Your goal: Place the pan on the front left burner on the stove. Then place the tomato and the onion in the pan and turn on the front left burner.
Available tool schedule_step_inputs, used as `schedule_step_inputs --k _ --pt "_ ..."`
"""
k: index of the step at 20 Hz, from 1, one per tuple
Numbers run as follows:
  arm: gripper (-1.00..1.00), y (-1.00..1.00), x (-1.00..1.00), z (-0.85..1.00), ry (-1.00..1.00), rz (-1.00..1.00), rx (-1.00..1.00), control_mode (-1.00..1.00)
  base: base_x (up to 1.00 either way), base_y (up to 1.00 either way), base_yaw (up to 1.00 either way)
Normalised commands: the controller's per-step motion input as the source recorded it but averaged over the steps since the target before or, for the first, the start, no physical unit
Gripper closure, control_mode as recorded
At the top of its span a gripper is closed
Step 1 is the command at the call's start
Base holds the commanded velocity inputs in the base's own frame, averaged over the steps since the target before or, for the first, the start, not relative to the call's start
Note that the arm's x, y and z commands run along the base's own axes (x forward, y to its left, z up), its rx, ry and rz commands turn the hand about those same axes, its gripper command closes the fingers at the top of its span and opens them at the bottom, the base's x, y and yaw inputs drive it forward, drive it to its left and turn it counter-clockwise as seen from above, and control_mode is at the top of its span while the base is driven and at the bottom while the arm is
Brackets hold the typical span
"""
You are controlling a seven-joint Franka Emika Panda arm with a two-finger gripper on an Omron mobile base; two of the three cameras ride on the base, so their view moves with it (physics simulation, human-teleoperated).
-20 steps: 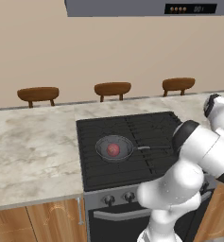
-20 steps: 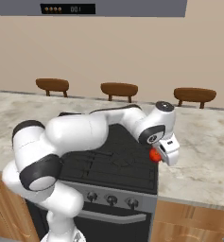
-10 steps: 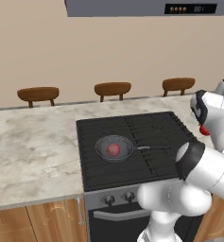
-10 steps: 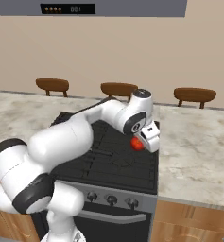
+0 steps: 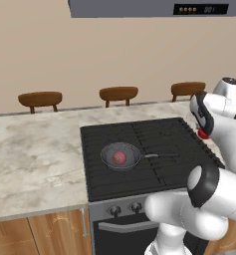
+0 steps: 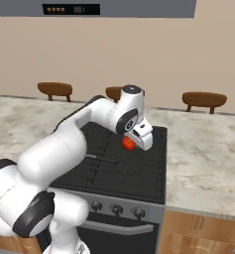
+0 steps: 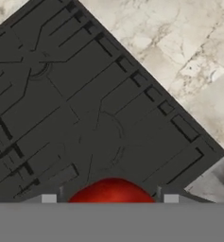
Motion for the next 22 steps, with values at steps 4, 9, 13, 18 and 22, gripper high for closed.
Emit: schedule_step_inputs --k 4,9,13,18,22 --pt "1.00 0.61 0.08 0.12 0.00 0.17 0.00 -1.00 0.00 0.00 0.00" --pt "1.00 0.69 0.11 0.05 0.00 0.18 0.00 -1.00 0.00 0.00 0.00" --pt "1.00 0.67 0.13 0.04 0.00 0.17 0.00 -1.00 0.00 0.00 0.00" --pt "1.00 0.62 0.20 0.01 0.00 0.18 0.00 -1.00 0.00 0.00 0.00" --pt "1.00 0.68 0.12 0.00 0.00 0.17 0.00 -1.00 0.00 0.00 0.00"
